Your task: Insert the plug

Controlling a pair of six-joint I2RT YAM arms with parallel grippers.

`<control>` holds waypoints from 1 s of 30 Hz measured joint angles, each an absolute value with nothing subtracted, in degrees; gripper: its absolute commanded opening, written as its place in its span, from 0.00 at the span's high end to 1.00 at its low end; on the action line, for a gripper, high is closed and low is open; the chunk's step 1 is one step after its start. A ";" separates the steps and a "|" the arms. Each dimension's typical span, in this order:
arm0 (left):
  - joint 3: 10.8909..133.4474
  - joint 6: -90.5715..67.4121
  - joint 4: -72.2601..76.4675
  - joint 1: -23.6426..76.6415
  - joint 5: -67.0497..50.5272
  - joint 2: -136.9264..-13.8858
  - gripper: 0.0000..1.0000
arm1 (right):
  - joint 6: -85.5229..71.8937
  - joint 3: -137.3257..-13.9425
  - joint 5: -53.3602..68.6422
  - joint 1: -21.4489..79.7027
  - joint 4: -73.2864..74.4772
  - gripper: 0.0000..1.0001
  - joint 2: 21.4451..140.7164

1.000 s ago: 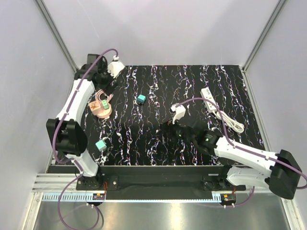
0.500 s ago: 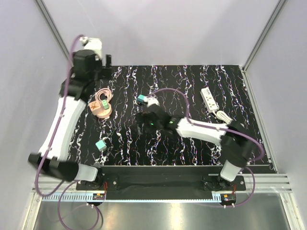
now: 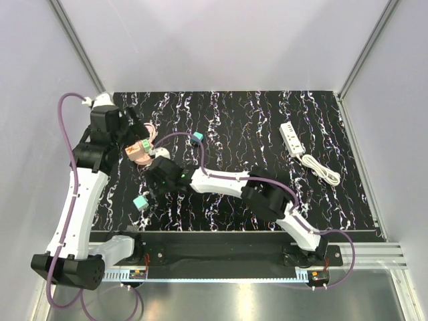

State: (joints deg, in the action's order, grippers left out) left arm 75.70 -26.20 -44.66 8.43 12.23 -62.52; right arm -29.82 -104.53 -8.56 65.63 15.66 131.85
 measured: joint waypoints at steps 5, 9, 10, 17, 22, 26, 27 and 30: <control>73.14 -35.57 -48.01 2.81 12.67 -59.77 0.01 | -29.91 -111.72 -8.29 67.64 16.43 0.22 136.66; 73.97 -39.90 -50.59 1.04 14.96 -57.54 0.01 | -29.61 -116.09 -8.38 68.69 16.49 0.20 139.76; 74.61 -40.45 -51.11 0.99 15.53 -57.60 0.01 | -29.36 -116.77 -8.38 68.95 16.56 0.19 140.29; 76.64 -43.18 -53.15 0.73 18.28 -59.13 0.01 | -27.44 -120.16 -8.32 71.31 17.17 0.16 142.98; 76.62 -44.56 -53.71 0.73 16.91 -59.42 0.01 | -25.65 -125.49 -8.34 72.58 19.92 0.15 146.41; 75.99 -44.91 -53.49 0.73 16.21 -59.48 0.01 | -23.29 -127.39 -10.55 73.65 22.22 0.17 147.30; 75.85 -44.91 -53.56 0.73 16.10 -59.53 0.01 | -22.81 -127.44 -11.27 73.93 22.72 0.18 147.30; 75.59 -44.58 -53.56 0.73 15.86 -59.59 0.02 | -21.54 -127.42 -13.56 74.52 23.73 0.29 147.30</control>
State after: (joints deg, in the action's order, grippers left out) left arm 75.59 -44.58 -53.56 0.73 15.86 -59.59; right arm -21.54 -127.42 -13.56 74.52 23.73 147.30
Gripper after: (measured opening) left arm 0.987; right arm 0.777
